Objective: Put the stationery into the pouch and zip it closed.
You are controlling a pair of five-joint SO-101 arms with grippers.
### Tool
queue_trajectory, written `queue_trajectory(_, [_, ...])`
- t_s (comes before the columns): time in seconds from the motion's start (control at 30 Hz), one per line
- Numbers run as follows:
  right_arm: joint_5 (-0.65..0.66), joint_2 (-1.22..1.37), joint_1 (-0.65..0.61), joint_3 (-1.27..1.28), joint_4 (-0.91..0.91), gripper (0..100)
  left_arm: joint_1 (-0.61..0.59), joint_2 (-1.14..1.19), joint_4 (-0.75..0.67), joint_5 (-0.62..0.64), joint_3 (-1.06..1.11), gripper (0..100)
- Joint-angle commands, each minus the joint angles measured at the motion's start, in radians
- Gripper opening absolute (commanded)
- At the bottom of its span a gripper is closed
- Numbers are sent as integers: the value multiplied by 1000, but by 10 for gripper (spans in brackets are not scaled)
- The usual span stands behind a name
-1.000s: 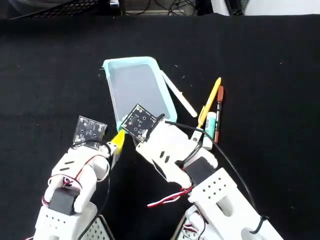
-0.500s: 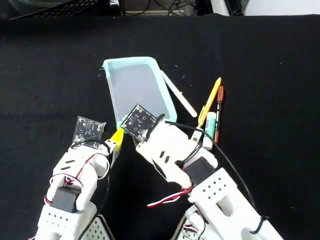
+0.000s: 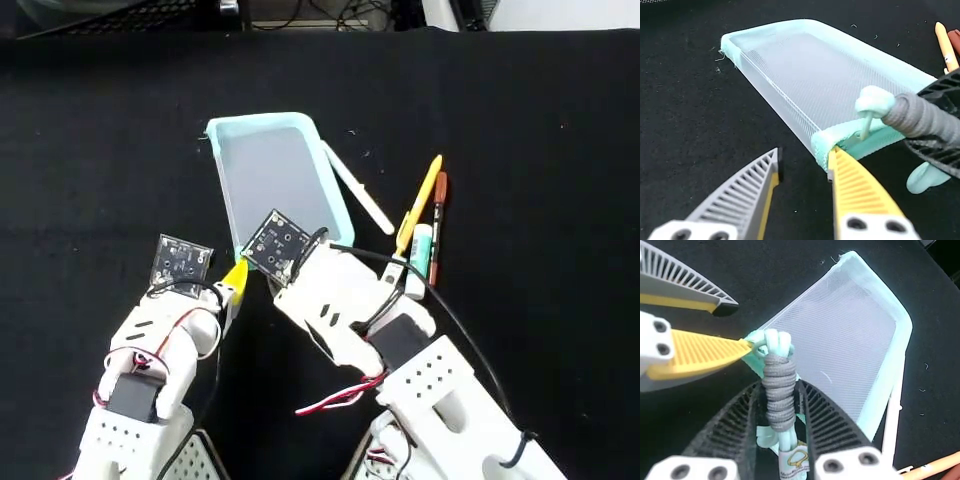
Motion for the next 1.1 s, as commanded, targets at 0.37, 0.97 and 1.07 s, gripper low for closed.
queue_trajectory(0.37, [0,-2,-12,-50,-3,11,-79,2,-3,-2,12,170])
queue_trajectory(0.97, [0,-4,25,-59,-3,11,-88,-6,-12,-40,-12,29])
queue_trajectory(1.07, [0,-48,80,-53,-3,11,-91,-6,-12,-38,-24,29])
